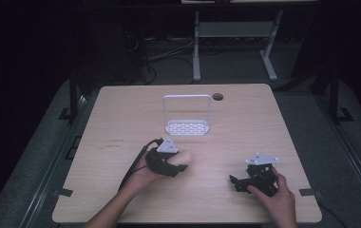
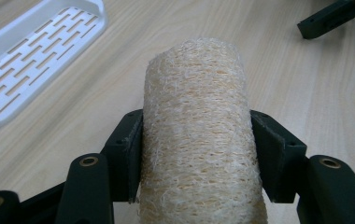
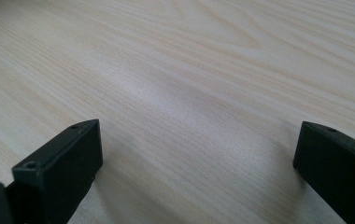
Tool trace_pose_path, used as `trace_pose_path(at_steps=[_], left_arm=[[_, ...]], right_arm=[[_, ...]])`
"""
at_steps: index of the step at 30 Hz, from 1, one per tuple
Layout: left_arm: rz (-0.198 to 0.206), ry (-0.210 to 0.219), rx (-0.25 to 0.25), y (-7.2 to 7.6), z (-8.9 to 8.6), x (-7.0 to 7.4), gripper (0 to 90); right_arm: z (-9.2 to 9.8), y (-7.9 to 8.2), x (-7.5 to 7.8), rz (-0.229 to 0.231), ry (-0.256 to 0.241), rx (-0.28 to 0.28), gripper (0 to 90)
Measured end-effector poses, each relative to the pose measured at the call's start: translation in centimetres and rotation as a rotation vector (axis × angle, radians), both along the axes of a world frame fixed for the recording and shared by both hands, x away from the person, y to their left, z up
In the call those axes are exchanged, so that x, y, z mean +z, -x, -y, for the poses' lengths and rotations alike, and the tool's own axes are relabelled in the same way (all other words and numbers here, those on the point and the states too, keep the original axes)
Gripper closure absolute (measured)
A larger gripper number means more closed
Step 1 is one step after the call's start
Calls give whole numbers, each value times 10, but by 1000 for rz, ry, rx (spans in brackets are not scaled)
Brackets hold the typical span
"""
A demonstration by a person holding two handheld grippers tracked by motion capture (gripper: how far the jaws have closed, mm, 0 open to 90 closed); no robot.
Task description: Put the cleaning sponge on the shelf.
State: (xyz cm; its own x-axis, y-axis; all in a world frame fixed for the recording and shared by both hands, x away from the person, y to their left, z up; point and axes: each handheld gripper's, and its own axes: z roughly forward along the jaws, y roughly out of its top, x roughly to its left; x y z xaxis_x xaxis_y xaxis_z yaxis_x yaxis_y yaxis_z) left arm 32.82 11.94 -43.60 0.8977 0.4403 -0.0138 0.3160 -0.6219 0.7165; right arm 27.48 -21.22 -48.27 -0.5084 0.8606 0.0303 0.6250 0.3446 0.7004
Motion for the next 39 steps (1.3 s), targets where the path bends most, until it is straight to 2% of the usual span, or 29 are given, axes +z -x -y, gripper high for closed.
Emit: trace_pose_path(at_steps=[18,39], left_arm=[[17,-16,9,-25,7,9,412],[31,-7,30,-53,21,13,412]], right_arm=[[0,0,0,0,-2,1,10],[0,0,0,-1,0,0,10]])
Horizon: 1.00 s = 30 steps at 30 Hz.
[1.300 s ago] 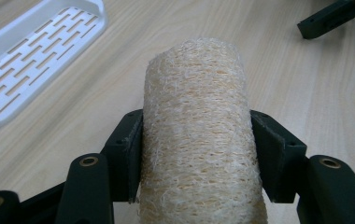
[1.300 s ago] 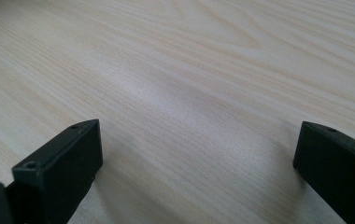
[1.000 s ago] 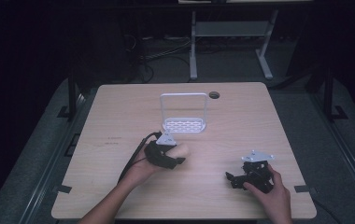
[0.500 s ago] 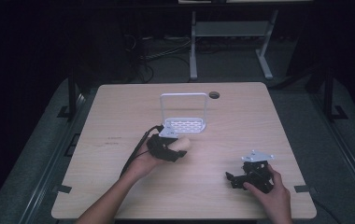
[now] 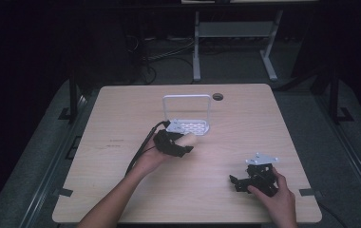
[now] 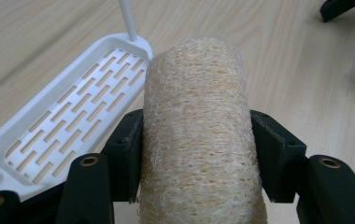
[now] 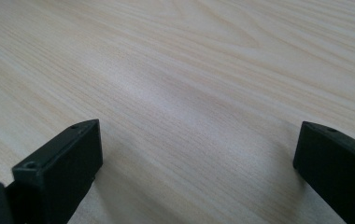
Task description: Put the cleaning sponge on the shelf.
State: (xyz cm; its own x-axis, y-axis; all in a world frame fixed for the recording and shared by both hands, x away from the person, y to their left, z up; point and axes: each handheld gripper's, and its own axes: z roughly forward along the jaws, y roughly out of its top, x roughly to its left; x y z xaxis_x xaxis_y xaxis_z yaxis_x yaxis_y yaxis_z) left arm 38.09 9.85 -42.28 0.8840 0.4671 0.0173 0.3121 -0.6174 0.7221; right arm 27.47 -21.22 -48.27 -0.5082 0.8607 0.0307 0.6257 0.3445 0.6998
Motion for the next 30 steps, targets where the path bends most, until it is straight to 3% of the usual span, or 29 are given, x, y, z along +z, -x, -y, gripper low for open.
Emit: trace_pose_path(at_steps=[17,27,30], left_arm=[[-9,-5,45,-33,11,0,412],[-17,16,88,-53,21,-4,412],[-7,-1,89,-59,24,-5,412]], right_arm=[[0,0,0,1,0,0,10],[0,0,0,0,-2,0,10],[0,0,0,0,-3,0,10]])
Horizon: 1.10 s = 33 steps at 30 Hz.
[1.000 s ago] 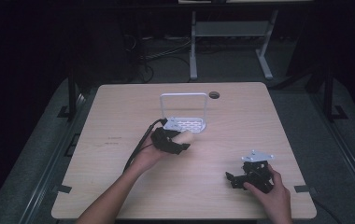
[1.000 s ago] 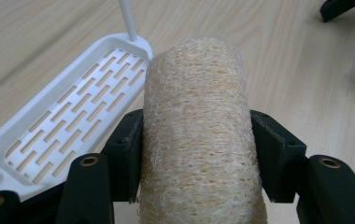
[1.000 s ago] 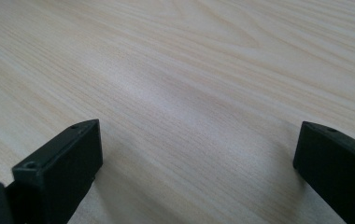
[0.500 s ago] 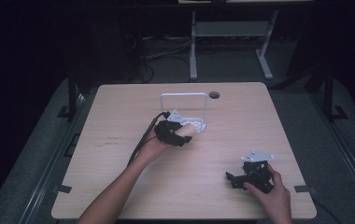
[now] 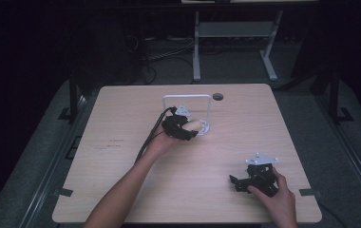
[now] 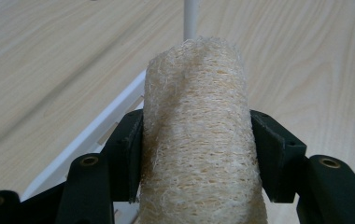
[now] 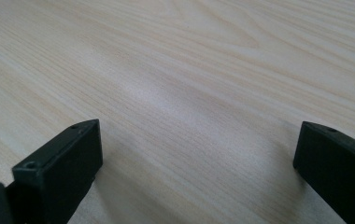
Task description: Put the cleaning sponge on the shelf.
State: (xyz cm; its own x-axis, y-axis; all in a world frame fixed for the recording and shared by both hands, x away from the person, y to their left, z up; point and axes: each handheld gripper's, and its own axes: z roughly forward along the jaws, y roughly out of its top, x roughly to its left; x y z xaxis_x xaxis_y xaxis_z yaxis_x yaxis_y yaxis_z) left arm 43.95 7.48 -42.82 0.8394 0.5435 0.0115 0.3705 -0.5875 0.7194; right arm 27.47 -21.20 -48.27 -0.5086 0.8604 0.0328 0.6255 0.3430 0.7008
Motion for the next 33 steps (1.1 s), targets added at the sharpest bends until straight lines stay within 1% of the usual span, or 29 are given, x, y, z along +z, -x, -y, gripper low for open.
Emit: trace_pose_path(at_steps=[1,3,4,6,8,10,12,17,21,25,33], left_arm=[[-6,4,8,-1,1,-1,412],[-5,5,18,-7,5,-1,412],[-14,10,23,-8,6,-2,412],[-16,6,25,-9,8,-2,412],[-13,1,25,-12,11,-4,412],[-11,-17,35,-15,16,-7,412],[-16,-17,37,-16,17,-8,412],[-22,-33,55,-19,22,-16,412],[-34,-59,65,-21,25,-23,412],[-34,-69,66,-23,24,-26,411],[-37,-74,72,-25,24,-30,403]], right_arm=[[0,0,0,0,0,0,10],[0,0,0,1,2,0,10],[0,0,0,1,2,0,10],[0,0,0,0,0,-1,10],[0,0,0,0,0,0,10],[0,0,0,0,0,0,10],[0,0,0,0,0,0,10],[0,0,0,0,0,0,10],[0,0,0,0,-1,-2,10],[0,0,0,0,0,0,10],[0,0,0,0,2,1,10]])
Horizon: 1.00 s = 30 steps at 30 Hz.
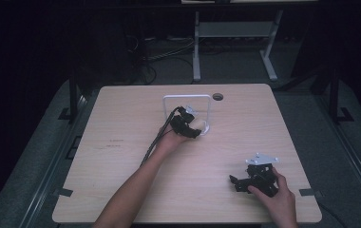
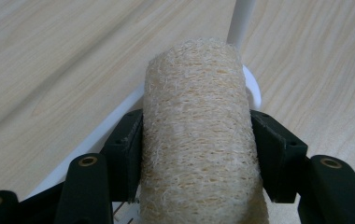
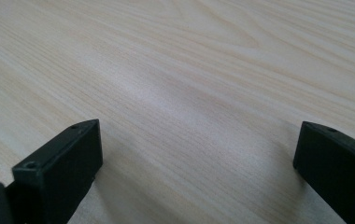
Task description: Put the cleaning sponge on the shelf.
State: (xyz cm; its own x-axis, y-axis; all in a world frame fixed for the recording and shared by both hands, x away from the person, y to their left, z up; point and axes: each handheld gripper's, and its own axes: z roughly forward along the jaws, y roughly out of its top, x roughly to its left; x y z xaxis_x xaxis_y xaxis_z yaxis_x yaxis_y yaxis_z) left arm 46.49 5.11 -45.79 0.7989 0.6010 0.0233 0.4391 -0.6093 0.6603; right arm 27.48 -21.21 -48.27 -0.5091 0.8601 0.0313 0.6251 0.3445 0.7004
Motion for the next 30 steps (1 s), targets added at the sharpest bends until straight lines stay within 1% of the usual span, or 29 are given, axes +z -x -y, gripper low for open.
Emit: trace_pose_path(at_steps=[2,5,6,7,8,9,10,11,12,13,14,16,18,21,22,24,25,26,28,29,30], left_arm=[[5,-1,5,0,0,0,376],[2,5,13,0,-1,2,347],[10,2,13,0,-2,3,335],[9,10,14,1,-3,4,327],[12,24,14,3,-4,8,327],[12,24,14,3,-4,8,327],[19,29,15,6,-6,13,327],[19,29,15,6,-6,13,327],[34,36,15,8,-9,18,329],[34,36,15,8,-9,18,331],[42,37,13,9,-12,21,331],[42,50,13,12,-16,25,346],[35,74,4,16,-21,31,408],[35,86,-6,20,-24,35,478],[27,96,-14,25,-26,39,503],[30,99,-17,27,-26,40,544],[29,102,-23,29,-27,41,544],[20,114,-36,34,-28,43,611],[16,114,-45,36,-28,44,683],[10,117,-56,38,-28,45,683],[-6,117,-80,42,-28,44,761]], right_arm=[[0,0,0,0,0,0,10],[0,0,0,-1,-2,-1,10],[0,0,0,-1,-4,-1,10],[0,0,0,0,-2,-1,9],[0,0,0,0,-2,-1,10],[0,0,0,0,0,-2,10],[0,0,0,0,-1,-2,10],[0,0,0,0,-1,-2,10],[0,0,0,0,-2,-1,10],[0,0,0,0,-2,-1,10],[0,0,0,-1,-2,-1,10],[0,0,0,-1,-2,-1,10],[0,0,0,0,-2,-2,10],[0,0,0,0,-3,0,10],[0,0,0,1,-3,0,10],[0,0,0,0,-1,0,10],[0,0,0,0,-2,0,10],[0,0,0,0,-2,-1,10],[0,0,0,1,1,0,9],[0,0,0,1,1,0,9],[0,0,0,0,-1,0,9]])
